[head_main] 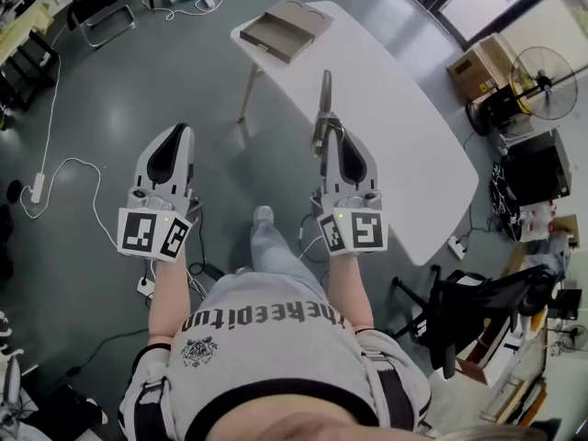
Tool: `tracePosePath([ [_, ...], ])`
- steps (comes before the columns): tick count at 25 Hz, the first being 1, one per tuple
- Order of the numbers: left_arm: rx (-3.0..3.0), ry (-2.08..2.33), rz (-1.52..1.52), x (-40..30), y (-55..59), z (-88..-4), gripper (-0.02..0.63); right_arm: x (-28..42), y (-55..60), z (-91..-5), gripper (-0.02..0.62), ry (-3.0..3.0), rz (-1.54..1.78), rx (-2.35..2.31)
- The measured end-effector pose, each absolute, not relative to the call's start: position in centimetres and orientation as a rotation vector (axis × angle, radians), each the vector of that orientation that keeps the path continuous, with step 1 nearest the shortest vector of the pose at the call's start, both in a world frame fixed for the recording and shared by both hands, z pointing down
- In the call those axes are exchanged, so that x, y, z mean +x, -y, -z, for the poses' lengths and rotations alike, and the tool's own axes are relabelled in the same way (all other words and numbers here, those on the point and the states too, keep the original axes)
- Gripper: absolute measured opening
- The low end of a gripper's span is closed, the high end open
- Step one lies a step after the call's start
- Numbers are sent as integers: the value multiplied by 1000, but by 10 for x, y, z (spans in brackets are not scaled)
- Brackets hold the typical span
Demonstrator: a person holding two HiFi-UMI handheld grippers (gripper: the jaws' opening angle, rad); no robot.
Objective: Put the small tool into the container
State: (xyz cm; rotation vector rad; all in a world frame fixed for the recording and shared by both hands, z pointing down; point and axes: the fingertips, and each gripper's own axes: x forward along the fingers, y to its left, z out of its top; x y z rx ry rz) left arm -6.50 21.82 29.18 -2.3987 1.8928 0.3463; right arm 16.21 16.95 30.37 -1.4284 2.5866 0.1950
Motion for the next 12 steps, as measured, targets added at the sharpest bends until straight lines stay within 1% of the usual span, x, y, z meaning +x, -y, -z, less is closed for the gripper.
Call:
tracePosePath([
  [12, -2310, -1925, -356, -78, -91, -267, 14, 140, -27, -282, 25, -2612, -214, -1309],
])
